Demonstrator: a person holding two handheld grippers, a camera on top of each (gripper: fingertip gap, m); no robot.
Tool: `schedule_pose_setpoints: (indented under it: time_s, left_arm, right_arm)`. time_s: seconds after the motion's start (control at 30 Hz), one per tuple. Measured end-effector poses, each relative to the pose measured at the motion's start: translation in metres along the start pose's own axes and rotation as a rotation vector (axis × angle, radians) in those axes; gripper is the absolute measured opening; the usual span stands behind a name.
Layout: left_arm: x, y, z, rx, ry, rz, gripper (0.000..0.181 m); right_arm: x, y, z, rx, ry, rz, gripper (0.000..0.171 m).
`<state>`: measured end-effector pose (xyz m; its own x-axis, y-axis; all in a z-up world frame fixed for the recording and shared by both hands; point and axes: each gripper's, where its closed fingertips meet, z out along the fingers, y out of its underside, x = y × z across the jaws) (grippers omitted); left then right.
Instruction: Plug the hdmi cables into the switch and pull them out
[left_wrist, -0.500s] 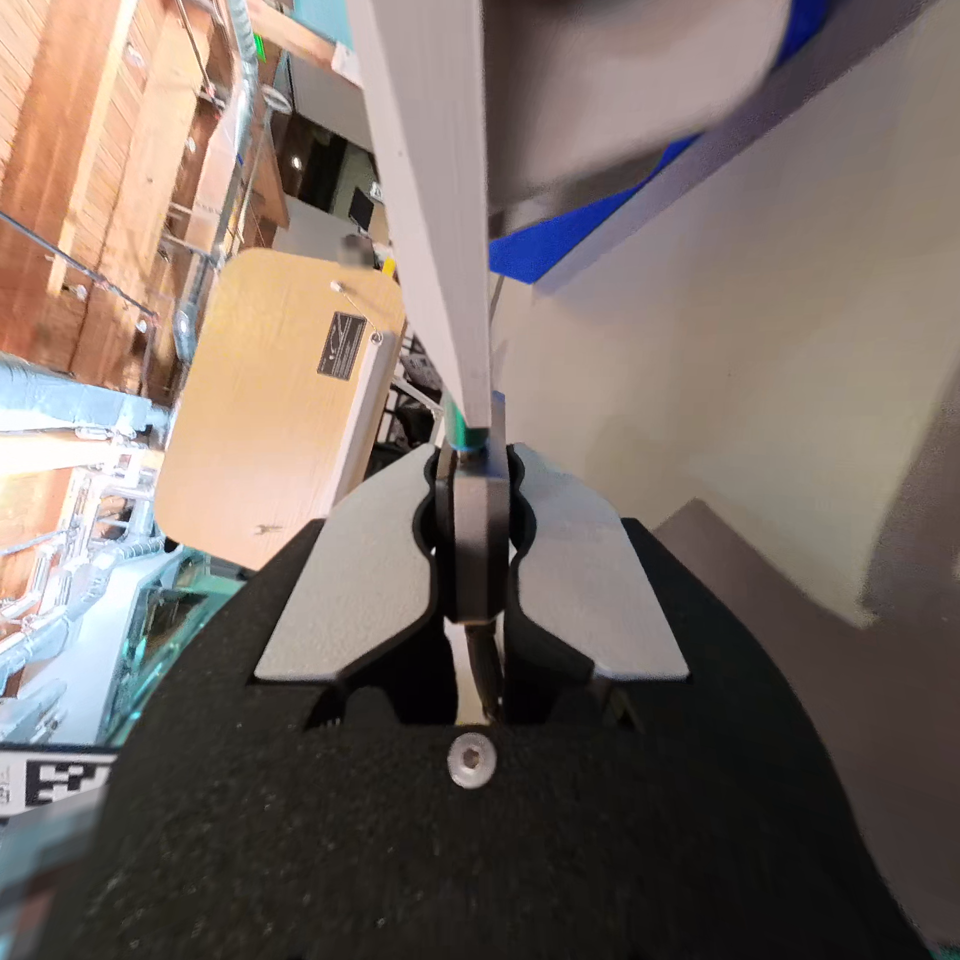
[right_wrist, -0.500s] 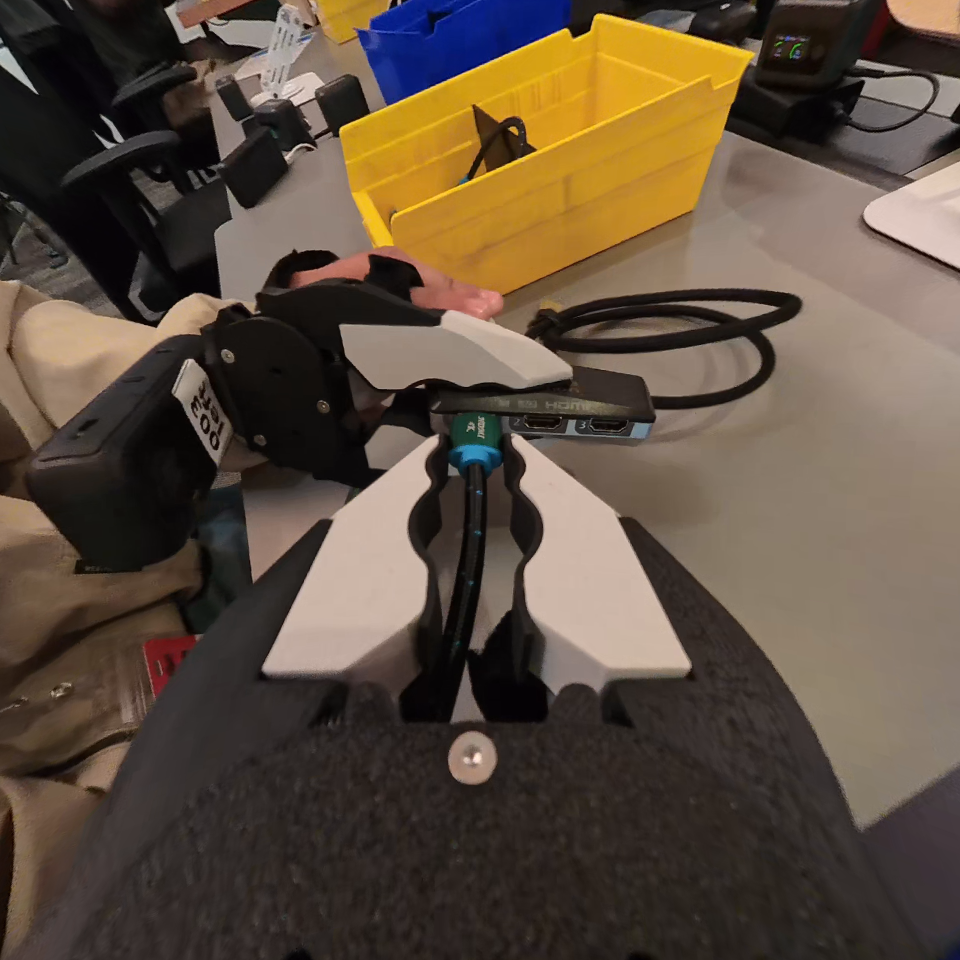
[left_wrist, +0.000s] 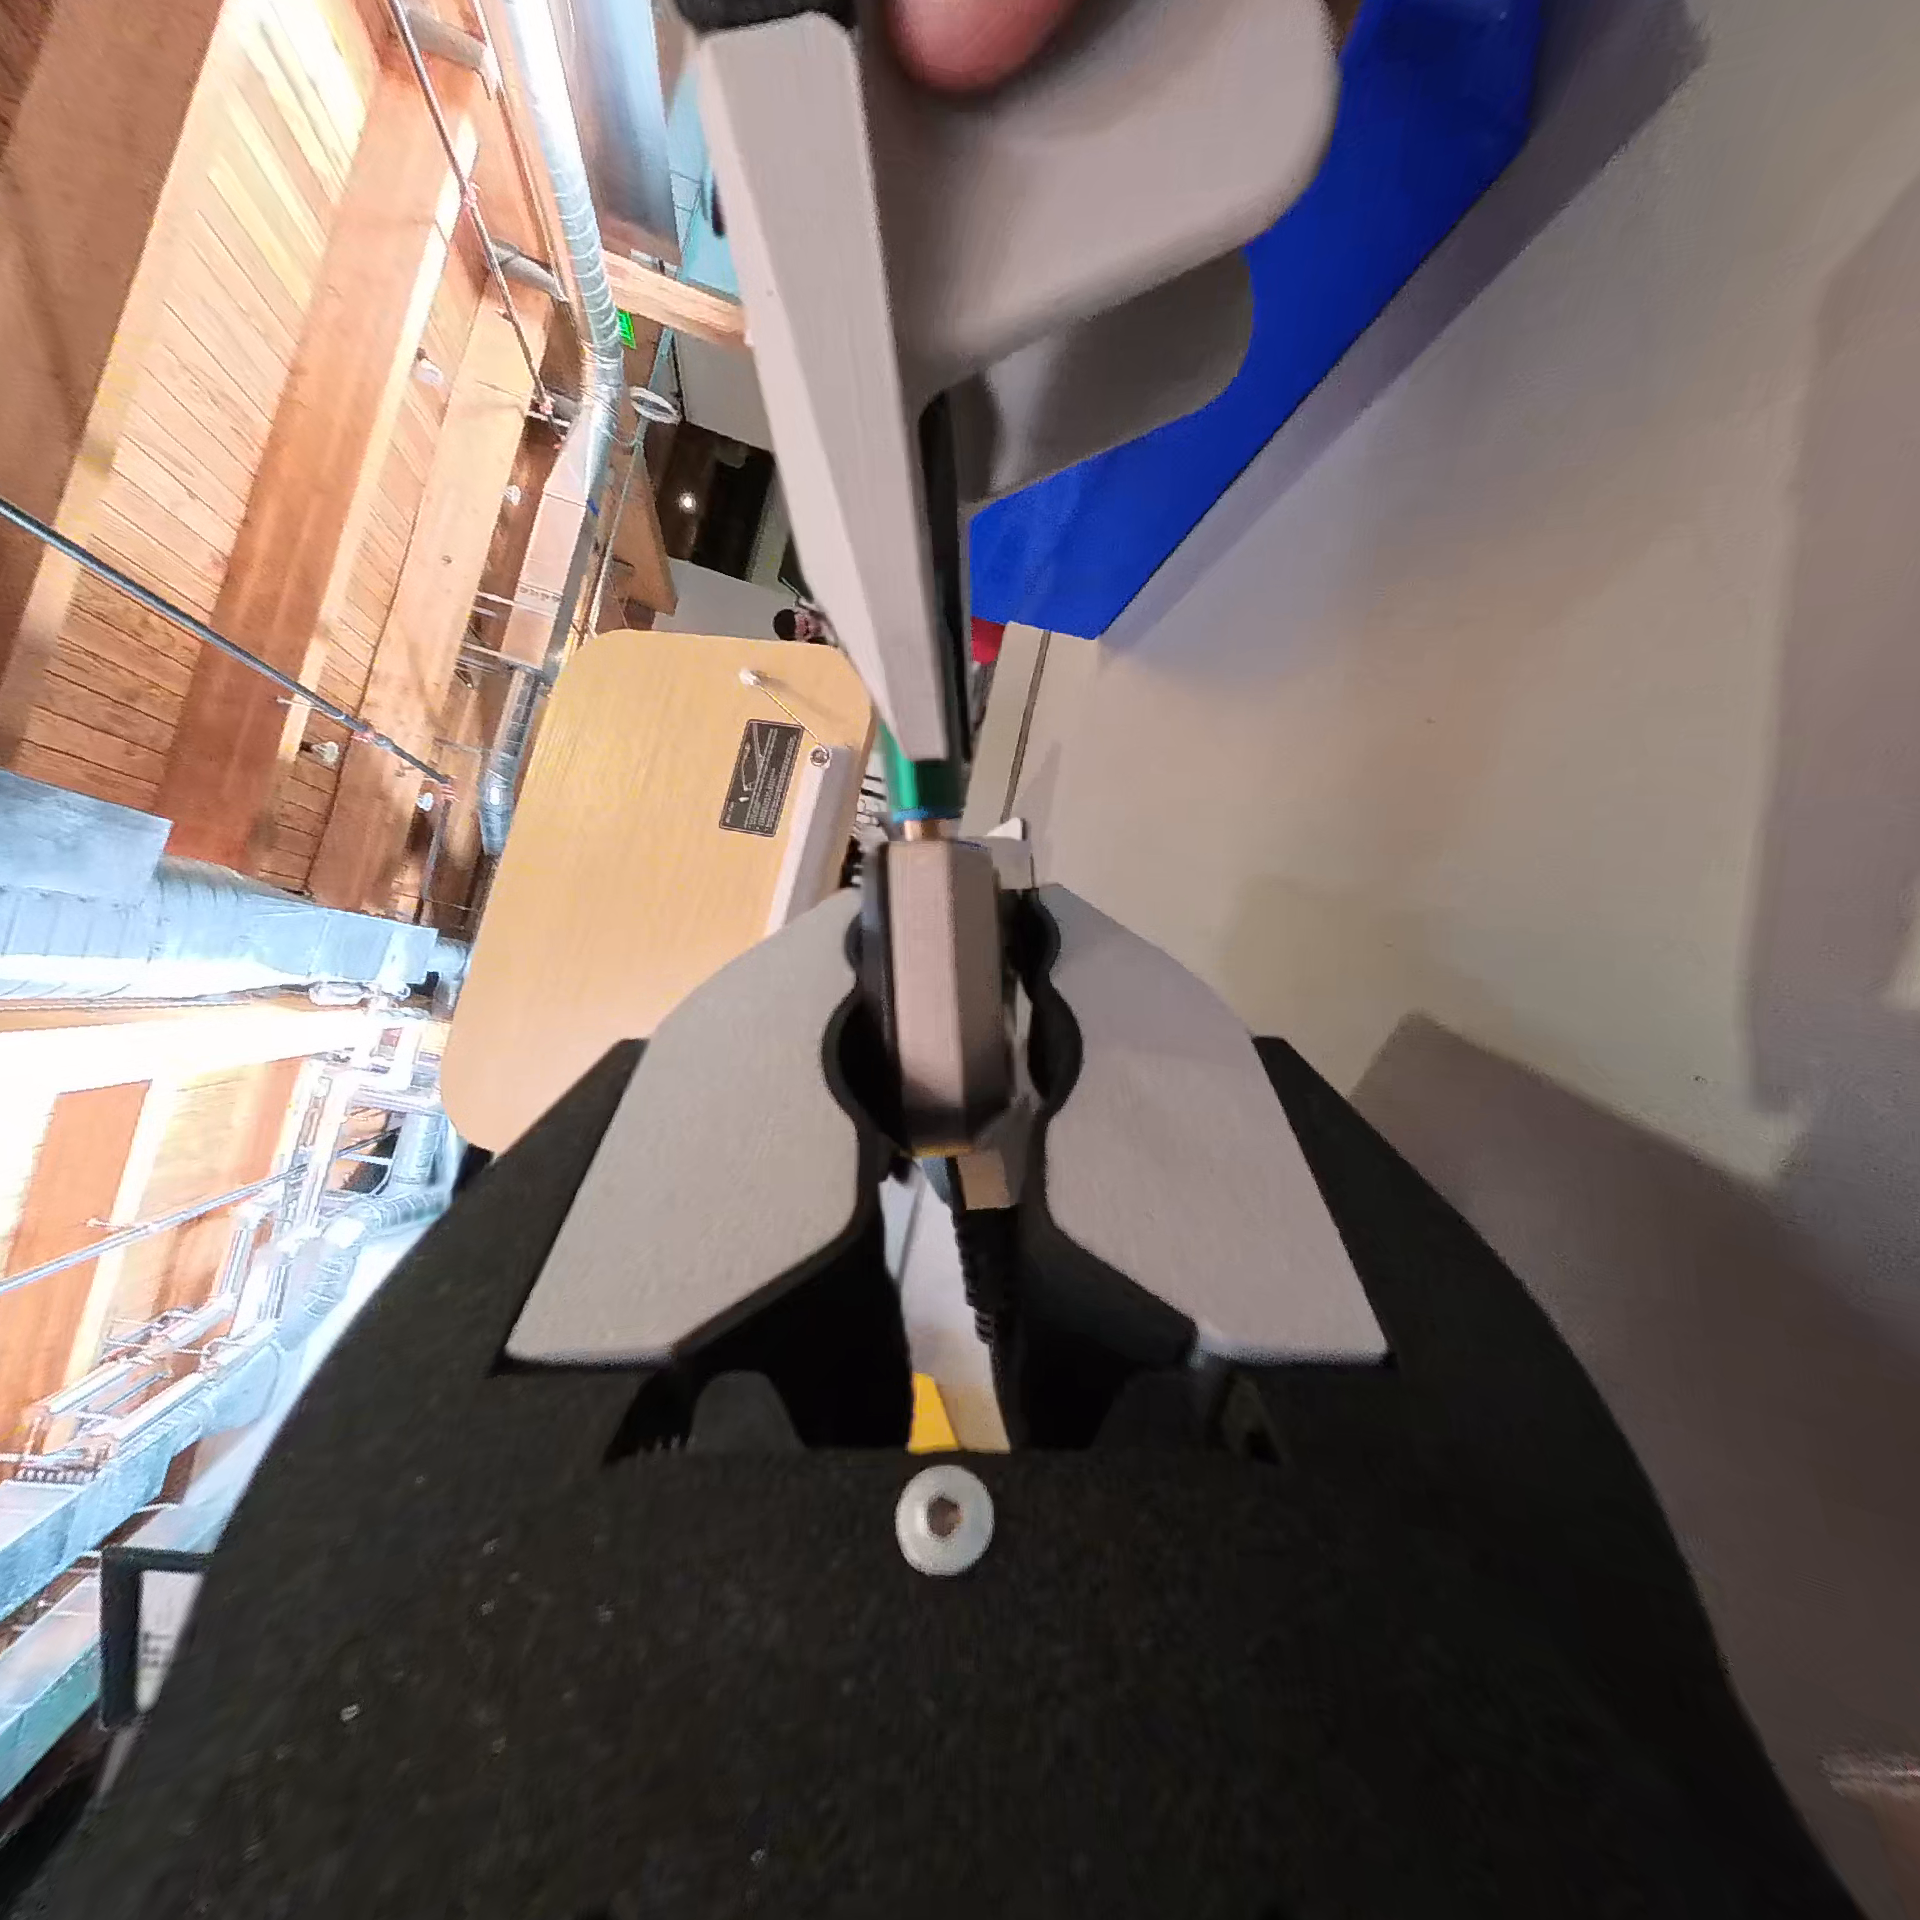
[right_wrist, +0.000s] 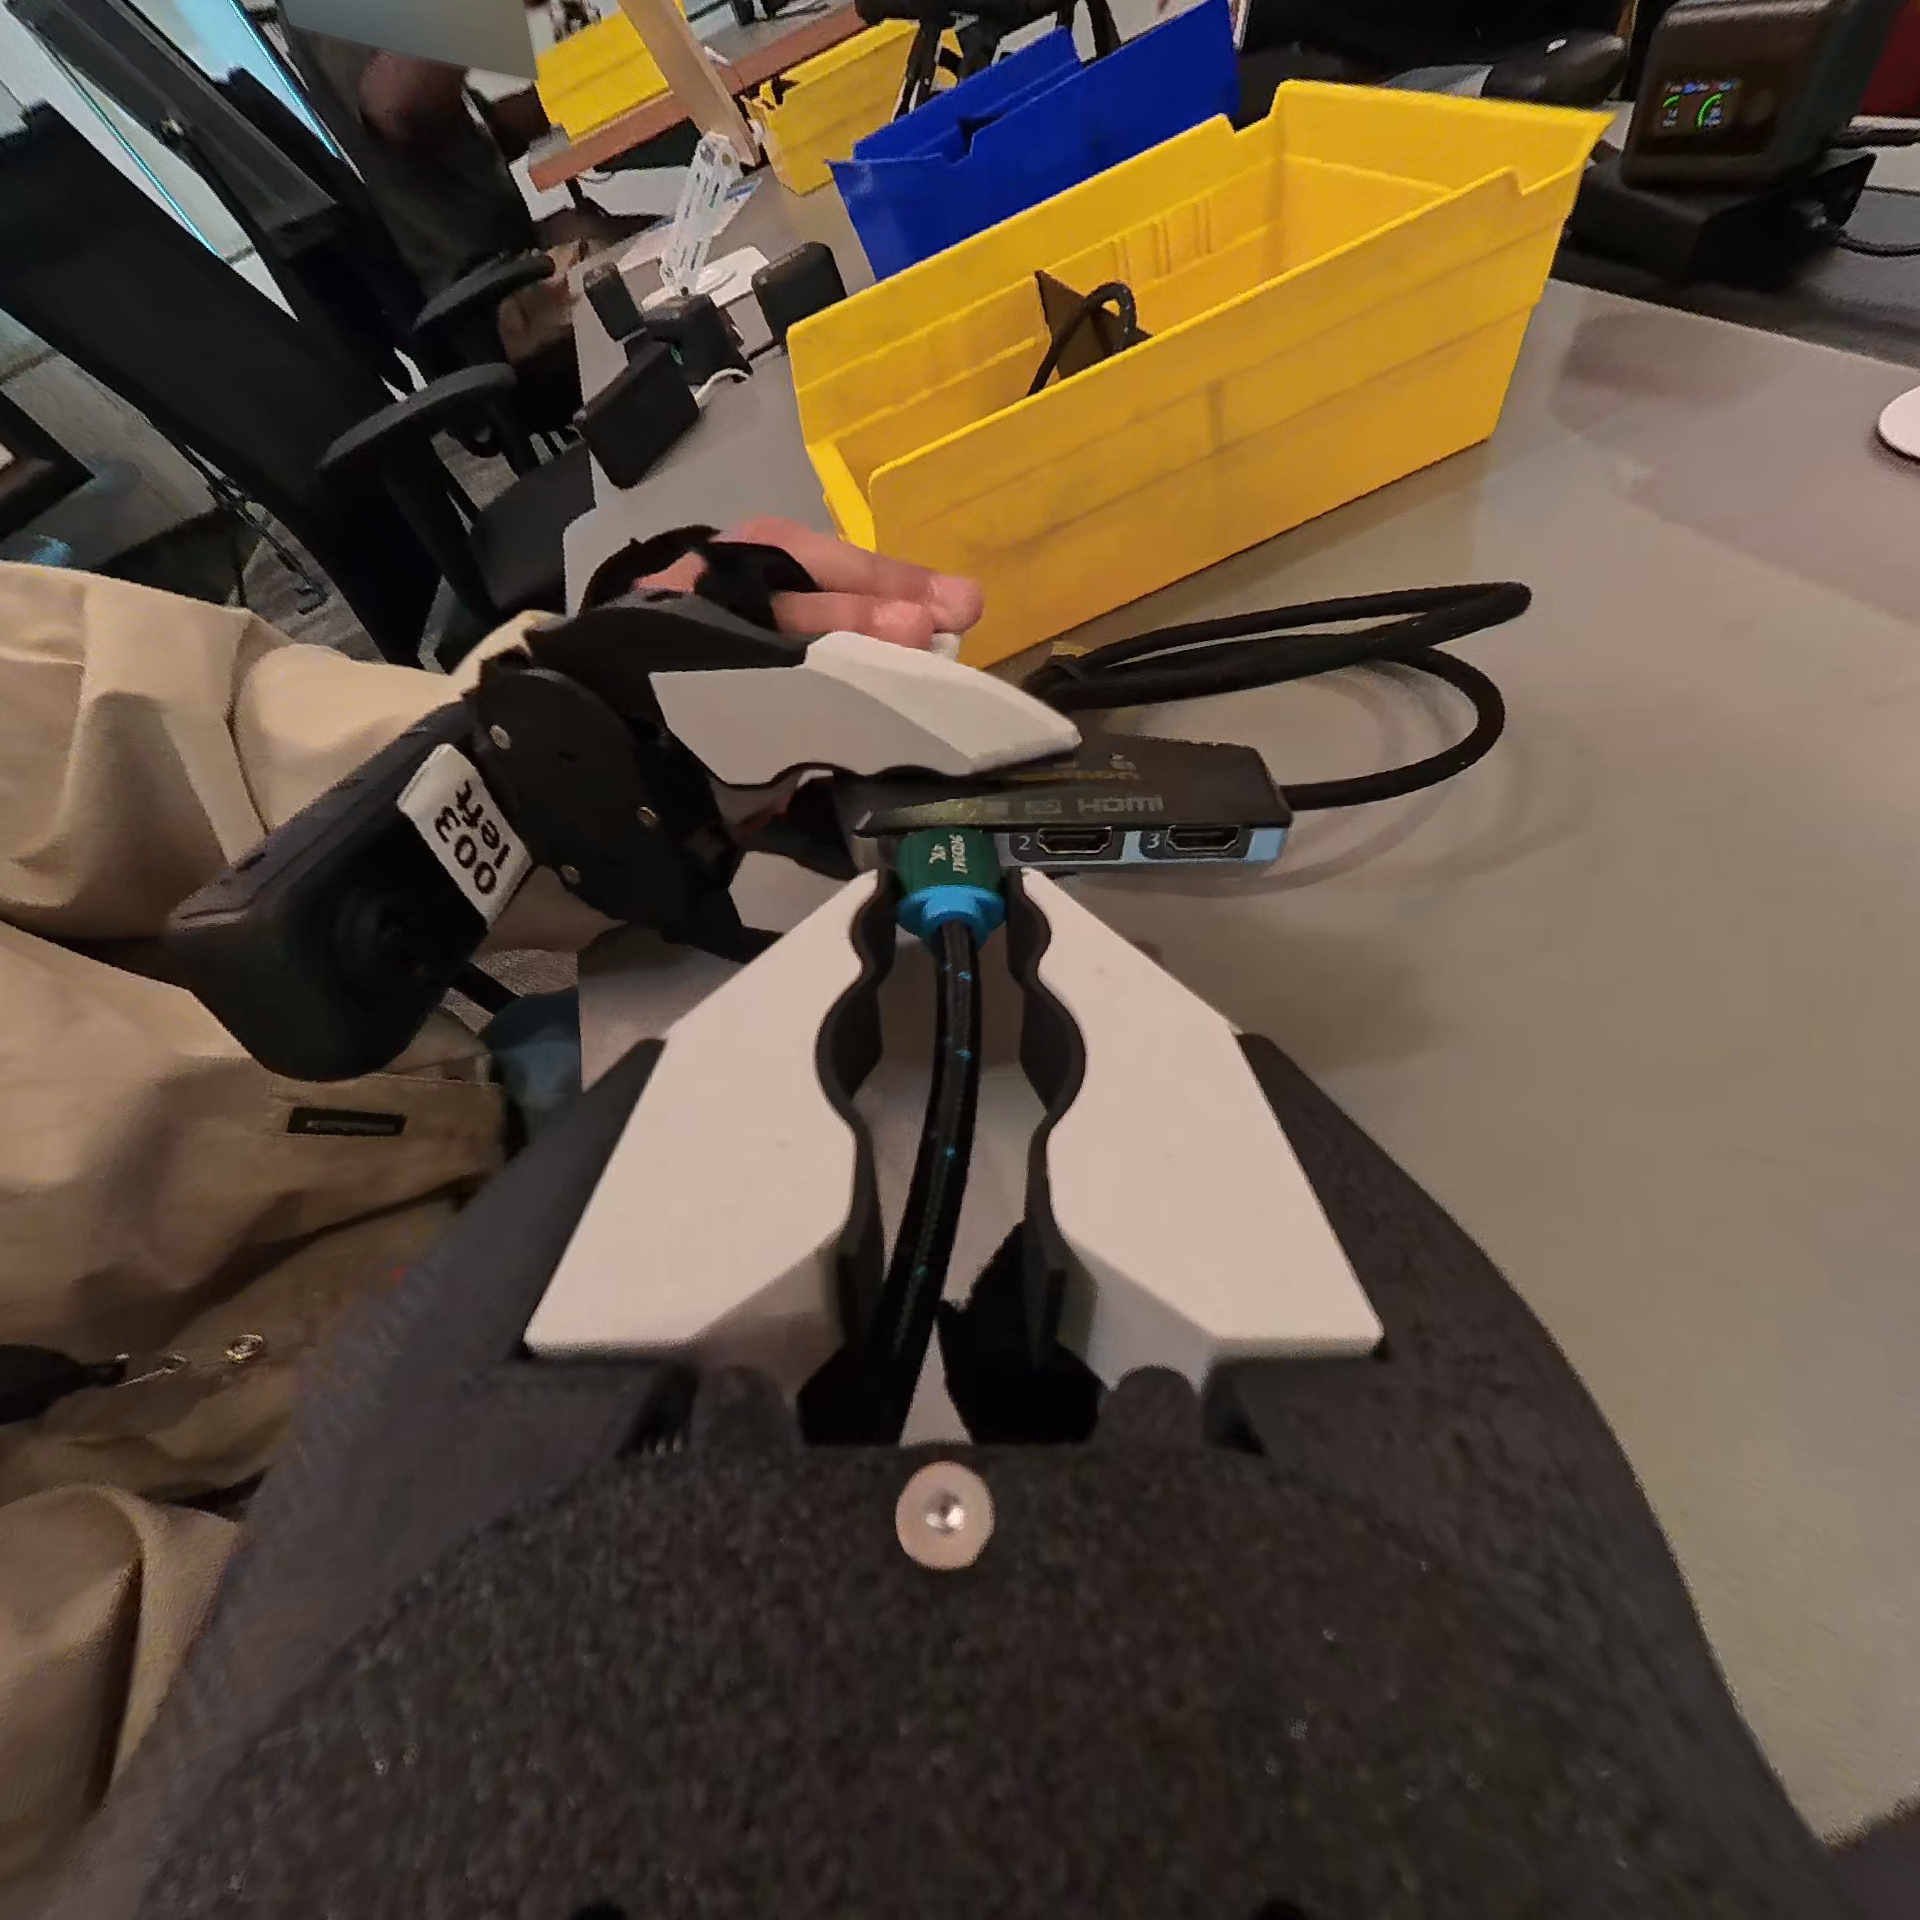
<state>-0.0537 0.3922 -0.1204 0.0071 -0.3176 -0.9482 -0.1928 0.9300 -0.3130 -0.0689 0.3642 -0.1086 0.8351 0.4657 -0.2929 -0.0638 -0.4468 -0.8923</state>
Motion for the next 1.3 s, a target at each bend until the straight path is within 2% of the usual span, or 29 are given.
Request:
schedule_pose_setpoints:
  time_s: [0.23,0.4,0.5,0.57,0.6,0.63,0.7,0.8,0.83,0.93,1.03,1.1,1.23,1.3]
  left_arm:
    - [0.009,0.009,0.006,-0.182,0.069,0.031,0.020]
    - [0.008,0.010,0.009,-0.216,0.049,0.060,0.019]
    - [0.007,0.007,0.009,-0.162,0.052,0.056,0.020]
    - [-0.002,0.003,0.009,-0.077,0.050,-0.084,0.021]
    - [-0.008,0.004,0.009,-0.046,0.055,-0.151,0.021]
    - [-0.015,0.009,0.008,-0.031,0.054,-0.204,0.021]
    - [-0.026,0.014,0.004,0.039,0.085,-0.336,0.021]
    - [-0.037,0.020,-0.004,0.125,0.144,-0.486,0.021]
    - [-0.040,0.021,-0.007,0.155,0.163,-0.518,0.021]
    - [-0.057,0.016,-0.018,0.281,0.209,-0.692,0.021]
    - [-0.071,-0.005,-0.030,0.434,0.294,-0.852,0.021]
    - [-0.075,-0.020,-0.036,0.517,0.347,-0.913,0.021]
    - [-0.070,-0.043,-0.046,0.624,0.444,-0.978,0.021]
    - [-0.064,-0.050,-0.048,0.648,0.482,-0.974,0.021]
  right_arm:
    - [0.007,0.010,0.005,-0.033,0.050,0.024,0.020]
    - [0.010,0.011,0.005,-0.014,0.058,0.037,0.019]
    - [0.006,0.012,0.004,-0.024,0.040,0.036,0.019]
    - [0.001,0.000,0.001,0.010,0.027,0.014,0.020]
    - [-0.004,-0.008,-0.001,0.026,0.017,-0.019,0.028]
    - [-0.013,-0.021,-0.008,0.059,-0.007,-0.059,0.042]
    - [-0.027,-0.055,-0.036,0.204,-0.027,-0.124,0.057]
    - [-0.021,-0.093,-0.088,0.398,0.061,-0.223,0.050]
    - [-0.018,-0.098,-0.101,0.425,0.084,-0.234,0.043]
    - [-0.006,-0.105,-0.124,0.497,0.137,-0.201,0.043]
    - [0.000,-0.076,-0.094,0.351,0.133,-0.251,0.044]
    - [-0.006,-0.056,-0.064,0.288,0.094,-0.315,0.052]
    - [-0.021,-0.048,-0.029,0.368,0.032,-0.324,0.054]
    - [-0.033,-0.043,-0.019,0.351,-0.029,-0.330,0.054]
